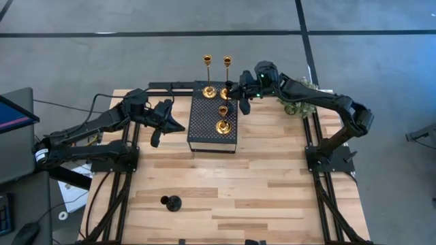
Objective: Pick & Place candle stick holders
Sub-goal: Put the top black candle holder on the shelf
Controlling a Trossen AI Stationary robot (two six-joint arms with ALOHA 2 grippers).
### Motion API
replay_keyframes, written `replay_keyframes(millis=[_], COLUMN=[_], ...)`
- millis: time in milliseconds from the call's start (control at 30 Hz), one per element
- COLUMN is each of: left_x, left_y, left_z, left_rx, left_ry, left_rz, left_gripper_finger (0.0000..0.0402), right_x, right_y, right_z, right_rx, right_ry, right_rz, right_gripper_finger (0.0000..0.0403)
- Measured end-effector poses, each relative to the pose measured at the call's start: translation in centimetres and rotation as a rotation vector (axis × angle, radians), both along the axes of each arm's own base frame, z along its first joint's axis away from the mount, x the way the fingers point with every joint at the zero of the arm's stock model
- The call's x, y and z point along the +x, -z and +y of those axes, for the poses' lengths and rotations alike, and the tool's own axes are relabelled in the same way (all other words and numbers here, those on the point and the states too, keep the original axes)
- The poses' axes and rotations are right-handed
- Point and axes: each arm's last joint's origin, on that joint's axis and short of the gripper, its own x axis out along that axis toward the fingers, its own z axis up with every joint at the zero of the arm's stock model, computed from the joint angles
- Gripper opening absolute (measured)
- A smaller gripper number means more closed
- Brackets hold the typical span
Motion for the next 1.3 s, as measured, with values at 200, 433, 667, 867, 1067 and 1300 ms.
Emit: replay_keyframes(millis=[200,433,667,867,1067,1300], left_x=[0.00,0.01,0.00,0.00,0.00,0.00], left_y=[0.00,0.01,0.03,0.03,0.07,0.07], left_z=[0.00,0.00,0.00,0.01,0.00,0.00], left_rx=[0.006,0.006,0.005,0.005,0.003,0.003], left_ry=[0.000,0.001,0.001,0.000,0.000,0.001], left_rz=[-0.001,0.000,0.001,0.002,0.005,0.006], left_gripper_finger=[0.0006,0.0006,0.0006,0.0006,0.0006,0.0006], right_x=[0.14,0.18,0.41,0.53,0.59,0.58], right_y=[-0.27,-0.37,-0.38,-0.35,-0.36,-0.35], right_z=[0.02,0.00,0.39,0.48,0.60,0.53], right_rx=[-0.011,-0.018,-0.016,-0.038,-0.037,-0.034], right_ry=[-0.009,-0.008,-0.002,0.047,0.039,0.069], right_rz=[-0.028,-0.038,-0.035,-0.023,-0.024,-0.020], right_gripper_finger=[0.0000,0.0000,0.0000,0.0000,0.0000,0.0000])
